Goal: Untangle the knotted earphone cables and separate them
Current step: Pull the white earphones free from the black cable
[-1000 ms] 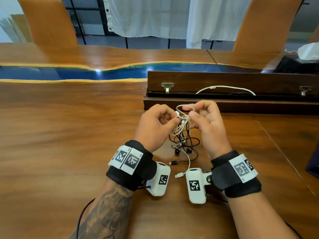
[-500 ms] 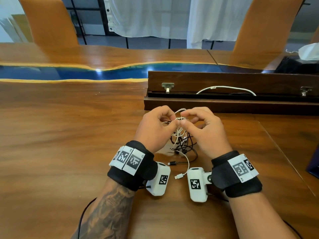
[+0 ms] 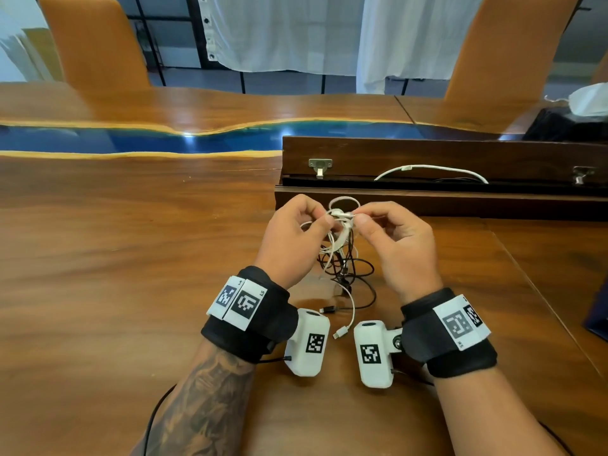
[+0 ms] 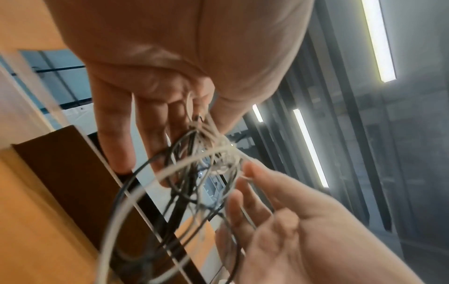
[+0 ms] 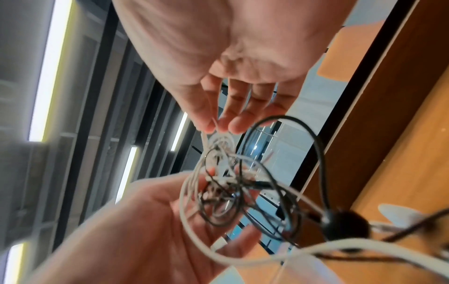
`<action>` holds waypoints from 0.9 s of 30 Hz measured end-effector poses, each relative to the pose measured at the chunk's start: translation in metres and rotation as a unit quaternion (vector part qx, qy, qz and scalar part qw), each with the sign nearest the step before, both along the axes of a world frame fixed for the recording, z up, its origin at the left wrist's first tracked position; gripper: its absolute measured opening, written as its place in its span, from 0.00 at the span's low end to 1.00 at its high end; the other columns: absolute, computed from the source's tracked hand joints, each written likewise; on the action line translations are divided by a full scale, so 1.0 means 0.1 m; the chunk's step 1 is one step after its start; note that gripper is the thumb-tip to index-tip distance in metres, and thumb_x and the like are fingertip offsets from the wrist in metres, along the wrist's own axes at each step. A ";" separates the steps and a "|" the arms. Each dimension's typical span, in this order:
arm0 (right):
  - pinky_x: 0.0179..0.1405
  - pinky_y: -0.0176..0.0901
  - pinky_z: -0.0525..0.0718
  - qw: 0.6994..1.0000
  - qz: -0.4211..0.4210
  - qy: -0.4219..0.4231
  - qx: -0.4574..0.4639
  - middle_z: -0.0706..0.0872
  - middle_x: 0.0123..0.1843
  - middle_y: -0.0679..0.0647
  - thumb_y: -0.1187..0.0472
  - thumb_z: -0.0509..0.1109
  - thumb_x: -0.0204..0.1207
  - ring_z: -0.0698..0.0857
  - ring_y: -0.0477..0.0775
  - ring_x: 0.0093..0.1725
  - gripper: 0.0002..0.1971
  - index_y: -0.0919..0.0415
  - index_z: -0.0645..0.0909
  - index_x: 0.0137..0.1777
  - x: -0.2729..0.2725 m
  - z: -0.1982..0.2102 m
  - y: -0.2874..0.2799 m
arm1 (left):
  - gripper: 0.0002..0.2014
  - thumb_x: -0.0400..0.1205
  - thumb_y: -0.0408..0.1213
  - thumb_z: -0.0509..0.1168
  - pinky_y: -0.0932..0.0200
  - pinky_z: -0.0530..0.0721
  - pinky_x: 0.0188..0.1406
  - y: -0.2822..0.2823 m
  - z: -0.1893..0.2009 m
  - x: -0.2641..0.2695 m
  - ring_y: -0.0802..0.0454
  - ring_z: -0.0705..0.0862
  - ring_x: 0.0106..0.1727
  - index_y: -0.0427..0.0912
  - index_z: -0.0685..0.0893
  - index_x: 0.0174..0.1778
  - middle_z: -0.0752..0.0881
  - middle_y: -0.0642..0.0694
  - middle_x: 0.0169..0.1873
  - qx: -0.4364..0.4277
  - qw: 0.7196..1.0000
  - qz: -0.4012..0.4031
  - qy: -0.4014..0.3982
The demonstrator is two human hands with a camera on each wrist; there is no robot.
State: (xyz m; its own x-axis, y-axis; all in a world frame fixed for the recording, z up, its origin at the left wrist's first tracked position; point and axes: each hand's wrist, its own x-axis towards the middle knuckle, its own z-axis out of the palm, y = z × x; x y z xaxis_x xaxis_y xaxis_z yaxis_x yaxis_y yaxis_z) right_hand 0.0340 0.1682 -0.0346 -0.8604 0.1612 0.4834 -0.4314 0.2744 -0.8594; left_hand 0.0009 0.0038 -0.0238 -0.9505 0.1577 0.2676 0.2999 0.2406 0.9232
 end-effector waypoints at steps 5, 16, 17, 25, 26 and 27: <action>0.48 0.40 0.84 0.996 0.031 -0.024 -0.080 0.89 0.46 0.44 0.65 0.70 0.82 0.87 0.50 0.50 0.10 0.46 0.86 0.48 -0.01 0.00 -0.02 | 0.02 0.86 0.31 0.67 0.69 0.83 0.45 -0.03 0.01 -0.02 0.56 0.90 0.45 0.38 0.84 0.51 0.92 0.47 0.42 0.039 0.999 0.003 -0.014; 0.43 0.44 0.78 0.980 0.088 -0.123 -0.131 0.82 0.38 0.47 0.58 0.65 0.79 0.78 0.46 0.39 0.08 0.50 0.85 0.44 -0.03 -0.02 0.07 | 0.10 0.87 0.28 0.62 0.65 0.81 0.45 -0.04 0.05 -0.01 0.60 0.84 0.43 0.39 0.89 0.49 0.89 0.52 0.42 0.057 0.996 -0.063 -0.022; 0.44 0.43 0.77 0.974 0.100 -0.121 -0.165 0.80 0.38 0.48 0.59 0.63 0.76 0.78 0.48 0.40 0.08 0.52 0.84 0.40 -0.03 0.00 0.07 | 0.10 0.88 0.28 0.62 0.63 0.81 0.47 -0.05 0.03 -0.03 0.59 0.84 0.45 0.41 0.89 0.48 0.88 0.53 0.42 0.062 0.996 -0.051 -0.026; 0.43 0.45 0.73 0.983 0.062 -0.092 -0.144 0.78 0.40 0.62 0.44 0.64 0.73 0.74 0.51 0.40 0.18 0.52 0.81 0.26 0.01 0.04 0.06 | 0.10 0.87 0.29 0.65 0.69 0.82 0.45 -0.09 0.01 -0.05 0.60 0.85 0.45 0.43 0.92 0.52 0.90 0.51 0.46 0.101 0.995 0.010 -0.004; 0.42 0.44 0.74 0.987 0.033 -0.098 -0.122 0.79 0.39 0.57 0.43 0.65 0.76 0.75 0.49 0.39 0.18 0.50 0.83 0.30 0.01 0.03 0.06 | 0.10 0.86 0.29 0.65 0.71 0.82 0.46 -0.09 0.03 -0.04 0.61 0.86 0.46 0.45 0.92 0.52 0.91 0.51 0.46 0.100 0.995 0.008 0.002; 0.42 0.42 0.75 0.990 0.006 -0.101 -0.094 0.80 0.38 0.52 0.45 0.65 0.79 0.76 0.46 0.39 0.15 0.50 0.85 0.35 0.00 0.02 0.06 | 0.11 0.86 0.29 0.65 0.71 0.82 0.48 -0.10 0.03 -0.03 0.62 0.87 0.48 0.46 0.92 0.53 0.92 0.50 0.47 0.101 0.995 0.006 0.006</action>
State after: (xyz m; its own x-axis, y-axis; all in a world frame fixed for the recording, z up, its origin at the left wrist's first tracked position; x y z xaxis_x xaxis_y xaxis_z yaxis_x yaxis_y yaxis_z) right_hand 0.0337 0.1746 -0.0329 -0.9390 0.2209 0.2636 -0.2475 0.0982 -0.9639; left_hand -0.0019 -0.0059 -0.0204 -0.9483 0.0886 0.3049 0.3102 0.0534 0.9492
